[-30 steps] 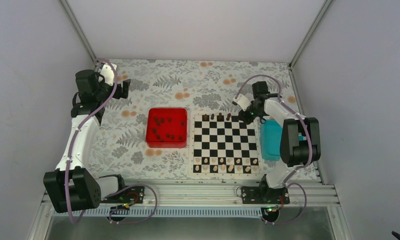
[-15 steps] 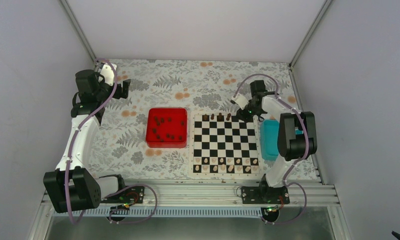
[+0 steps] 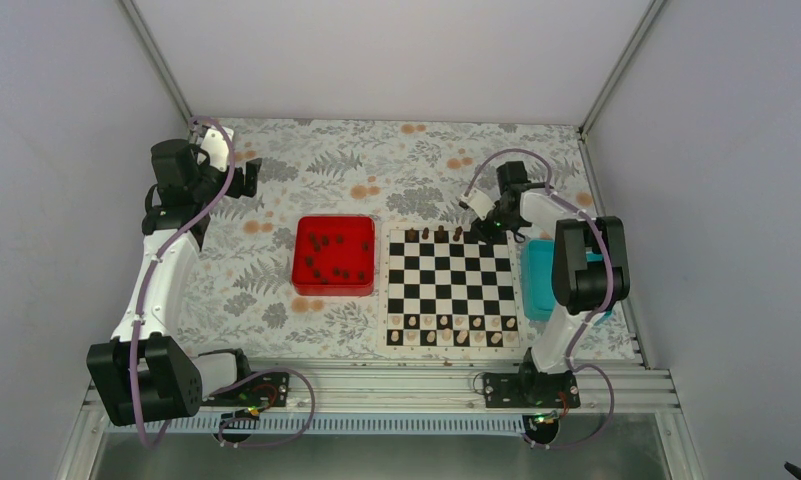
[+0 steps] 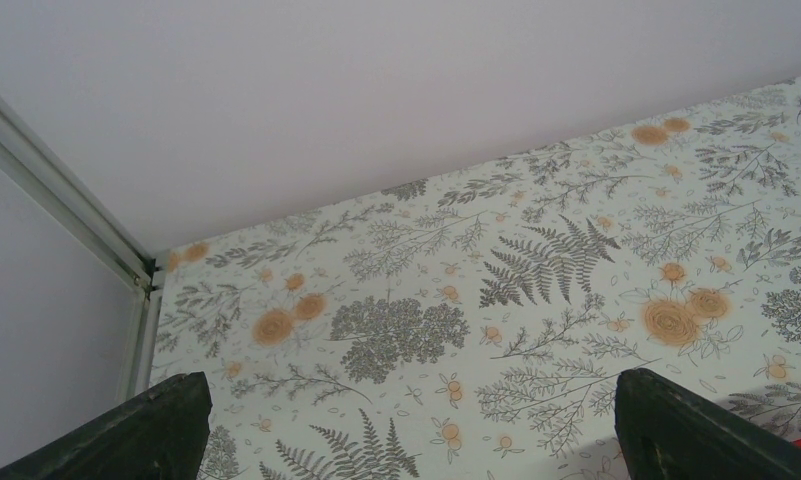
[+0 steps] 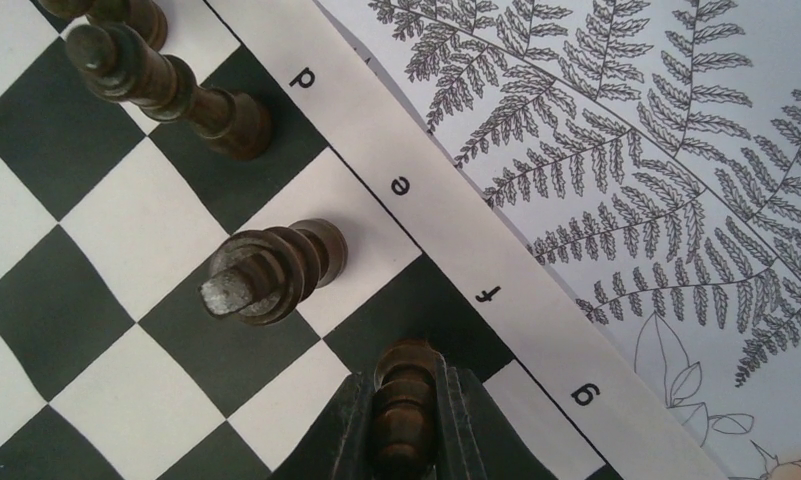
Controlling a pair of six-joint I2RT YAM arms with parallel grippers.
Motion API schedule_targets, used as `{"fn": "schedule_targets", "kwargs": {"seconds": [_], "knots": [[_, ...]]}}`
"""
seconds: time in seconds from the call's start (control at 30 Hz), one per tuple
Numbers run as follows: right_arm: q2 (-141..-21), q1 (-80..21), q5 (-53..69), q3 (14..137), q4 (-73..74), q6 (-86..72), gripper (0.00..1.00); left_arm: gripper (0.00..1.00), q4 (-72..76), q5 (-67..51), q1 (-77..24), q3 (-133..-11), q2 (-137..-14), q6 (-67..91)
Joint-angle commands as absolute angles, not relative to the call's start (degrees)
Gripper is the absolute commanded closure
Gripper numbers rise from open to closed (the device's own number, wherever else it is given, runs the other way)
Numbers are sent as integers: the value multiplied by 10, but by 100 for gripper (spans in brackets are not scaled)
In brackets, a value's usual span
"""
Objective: Set up the chess pieces on the board
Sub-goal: Place the chess piece on the chessboard.
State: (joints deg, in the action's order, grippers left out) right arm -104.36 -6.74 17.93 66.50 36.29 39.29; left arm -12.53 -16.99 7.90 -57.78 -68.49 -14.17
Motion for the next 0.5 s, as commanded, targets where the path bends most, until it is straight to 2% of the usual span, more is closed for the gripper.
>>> {"fn": "schedule_targets", "kwargs": {"seconds": [0.0, 0.47], "knots": [[-1050, -73, 183, 672, 349, 390, 93, 0, -119, -169, 82, -570, -681, -145], [-1069, -73, 181, 669, 355, 392, 92, 0, -120, -169, 83, -570, -679, -145]]}}
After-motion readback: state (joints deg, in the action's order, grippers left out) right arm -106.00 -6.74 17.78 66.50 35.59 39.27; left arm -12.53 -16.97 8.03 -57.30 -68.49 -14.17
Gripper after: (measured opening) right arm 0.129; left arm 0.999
